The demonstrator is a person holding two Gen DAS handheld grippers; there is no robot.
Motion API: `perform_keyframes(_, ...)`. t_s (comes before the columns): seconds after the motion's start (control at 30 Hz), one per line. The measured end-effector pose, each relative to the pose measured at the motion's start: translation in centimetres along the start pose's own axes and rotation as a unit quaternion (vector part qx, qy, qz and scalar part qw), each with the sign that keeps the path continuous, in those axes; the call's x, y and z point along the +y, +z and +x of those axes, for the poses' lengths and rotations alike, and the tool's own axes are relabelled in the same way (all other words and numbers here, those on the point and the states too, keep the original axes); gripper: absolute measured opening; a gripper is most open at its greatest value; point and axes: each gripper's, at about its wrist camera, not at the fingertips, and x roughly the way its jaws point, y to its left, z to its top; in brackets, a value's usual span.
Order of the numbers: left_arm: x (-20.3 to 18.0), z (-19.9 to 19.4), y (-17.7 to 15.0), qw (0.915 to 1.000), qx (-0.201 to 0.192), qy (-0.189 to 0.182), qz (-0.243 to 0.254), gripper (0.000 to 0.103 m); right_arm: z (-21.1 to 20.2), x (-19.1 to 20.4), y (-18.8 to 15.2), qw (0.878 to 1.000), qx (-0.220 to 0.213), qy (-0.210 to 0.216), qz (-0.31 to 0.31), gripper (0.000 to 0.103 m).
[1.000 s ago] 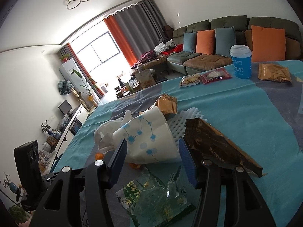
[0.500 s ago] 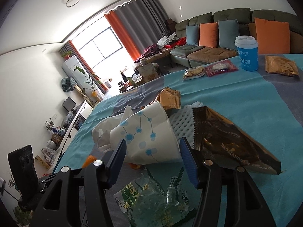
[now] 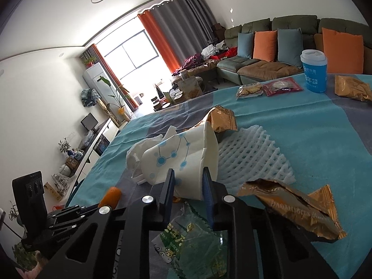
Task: Collect trash
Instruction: 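Lift the orange peel with the left gripper while the right holds the paper cup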
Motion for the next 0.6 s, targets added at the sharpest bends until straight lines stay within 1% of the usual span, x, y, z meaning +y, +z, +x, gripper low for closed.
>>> perform_keyframes(0.13,0.3,-0.3,-0.1,1.0,-0.003,0.002,-0.003,0.018,-0.6,0.5,0.1,1.0,-0.009,0.009,-0.005,0.012)
perform_keyframes(0.2,0.5,-0.5,-0.1,1.0,-0.005,0.003,-0.004,0.017,-1.0,1.0,0.1,1.0,-0.012,0.015,-0.011,0.004)
perform_keyframes(0.23,0.6,-0.6,-0.1,1.0,-0.007,0.003,-0.005,0.017,-1.2,1.2,0.1,1.0,-0.013,0.016,-0.013,0.003)
perform_keyframes(0.43,1.1,-1.9,-0.3,0.9998,-0.017,0.01,-0.011,0.017,-2.4,2.5,0.1,0.999,-0.025,0.023,-0.032,0.002)
perform_keyframes(0.6,1.7,-3.5,-0.6,0.9992,-0.033,0.017,-0.016,0.017,-3.7,3.9,0.2,0.998,-0.04,0.031,-0.049,0.002)
